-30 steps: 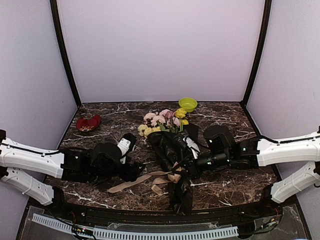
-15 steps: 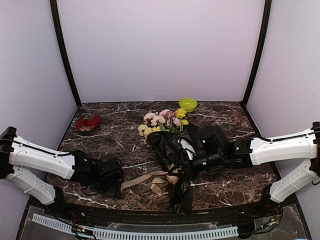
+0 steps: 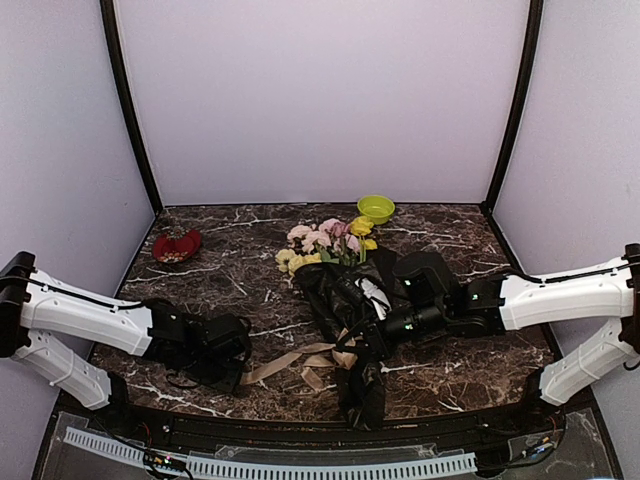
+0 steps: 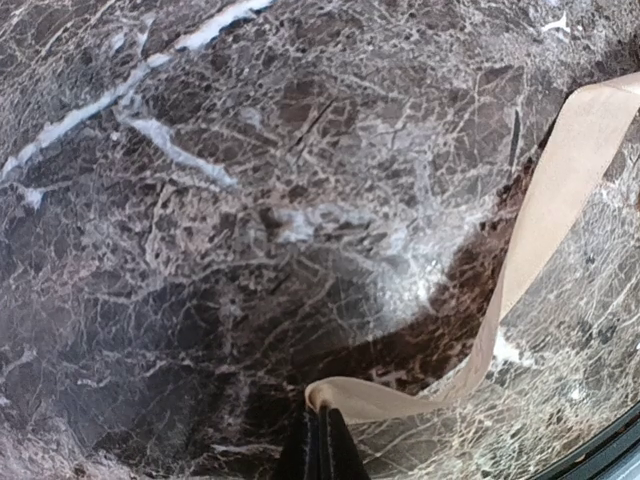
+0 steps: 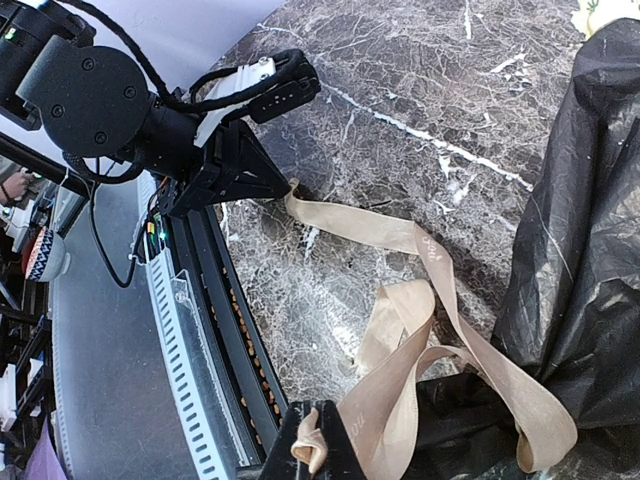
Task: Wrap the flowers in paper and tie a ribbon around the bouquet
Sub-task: Cross the half-tied ribbon over the folded bouquet.
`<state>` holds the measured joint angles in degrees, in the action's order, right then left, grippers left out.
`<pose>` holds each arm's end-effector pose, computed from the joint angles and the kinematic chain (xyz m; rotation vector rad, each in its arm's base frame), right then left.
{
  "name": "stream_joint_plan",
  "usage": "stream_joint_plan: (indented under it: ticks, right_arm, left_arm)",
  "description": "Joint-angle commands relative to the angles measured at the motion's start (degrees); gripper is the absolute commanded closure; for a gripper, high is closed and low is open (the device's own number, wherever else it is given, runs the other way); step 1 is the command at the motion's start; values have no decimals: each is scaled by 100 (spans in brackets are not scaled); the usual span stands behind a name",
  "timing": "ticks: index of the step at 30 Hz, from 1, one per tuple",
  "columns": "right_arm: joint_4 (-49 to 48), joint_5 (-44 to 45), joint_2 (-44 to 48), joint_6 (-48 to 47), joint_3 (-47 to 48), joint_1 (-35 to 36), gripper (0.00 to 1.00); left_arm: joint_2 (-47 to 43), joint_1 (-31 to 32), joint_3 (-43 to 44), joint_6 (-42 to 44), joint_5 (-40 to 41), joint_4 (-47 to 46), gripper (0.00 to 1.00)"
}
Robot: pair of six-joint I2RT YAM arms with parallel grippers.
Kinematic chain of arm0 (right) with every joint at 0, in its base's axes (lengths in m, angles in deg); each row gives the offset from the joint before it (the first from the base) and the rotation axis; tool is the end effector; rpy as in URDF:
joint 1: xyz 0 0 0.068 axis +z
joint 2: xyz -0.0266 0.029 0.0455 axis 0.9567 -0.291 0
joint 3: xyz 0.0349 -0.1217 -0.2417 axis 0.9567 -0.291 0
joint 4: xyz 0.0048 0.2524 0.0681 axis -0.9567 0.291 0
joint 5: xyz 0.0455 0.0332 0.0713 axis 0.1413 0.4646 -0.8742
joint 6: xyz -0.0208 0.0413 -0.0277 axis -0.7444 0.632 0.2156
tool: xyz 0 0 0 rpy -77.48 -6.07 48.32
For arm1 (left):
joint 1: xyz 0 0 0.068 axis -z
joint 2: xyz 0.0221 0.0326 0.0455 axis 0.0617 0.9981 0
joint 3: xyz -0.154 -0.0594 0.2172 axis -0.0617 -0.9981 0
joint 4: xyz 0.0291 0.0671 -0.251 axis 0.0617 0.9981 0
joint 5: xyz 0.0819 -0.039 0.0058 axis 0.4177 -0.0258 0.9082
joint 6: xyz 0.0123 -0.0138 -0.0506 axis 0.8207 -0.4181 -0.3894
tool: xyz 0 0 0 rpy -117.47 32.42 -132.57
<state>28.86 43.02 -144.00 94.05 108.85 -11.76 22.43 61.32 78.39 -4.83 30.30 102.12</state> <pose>0.1279 0.2602 0.2259 -0.9803 2.2090 1.1732 0.0992 -0.1985 0.1485 0.3371 2.8001 -0.2817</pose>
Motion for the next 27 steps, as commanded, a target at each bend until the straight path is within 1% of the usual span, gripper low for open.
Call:
stream_joint_plan:
  ticks: [1, 3, 6, 8, 10, 14, 16, 20, 24, 27]
  right_arm:
    - [-172, 14, 72, 10, 126, -35, 100]
    - [-162, 142, 69, 43, 162, -53, 100]
    - [-106, 263, -11, 79, 280, -163, 100]
    - [-95, 292, -90, 84, 389, -269, 100]
    - [-69, 329, -175, 75, 507, -375, 100]
    - [123, 252, -435, -124, 841, -546, 100]
    - [293, 225, -574, -228, 1004, -612, 100]
    - [446, 144, -666, -377, 1132, -683, 100]
    - [471, -4, -570, -486, 1087, -771, 100]
    - [541, -152, -488, -628, 1062, -806, 100]
  left_arm:
    - [-98, 43, 264, 217, -48, 384, 100]
    - [-261, 192, 556, 613, 108, 327, 100]
    - [-437, 740, 1162, 1524, 178, -76, 100]
    - [-514, 1152, 1497, 2214, 27, -578, 100]
    - [-590, 1417, 1674, 2850, -333, -1254, 100]
    - [-484, 1462, 1975, 3632, -862, -2521, 100]
    - [-190, 1465, 2339, 3987, -1178, -2878, 100]
    - [840, 1468, 3271, 4495, -1613, -3205, 100]
    - [1718, 1473, 4002, 4594, -2160, -3537, 100]
    - [2258, 1515, 4237, 4569, -2682, -4128, 100]
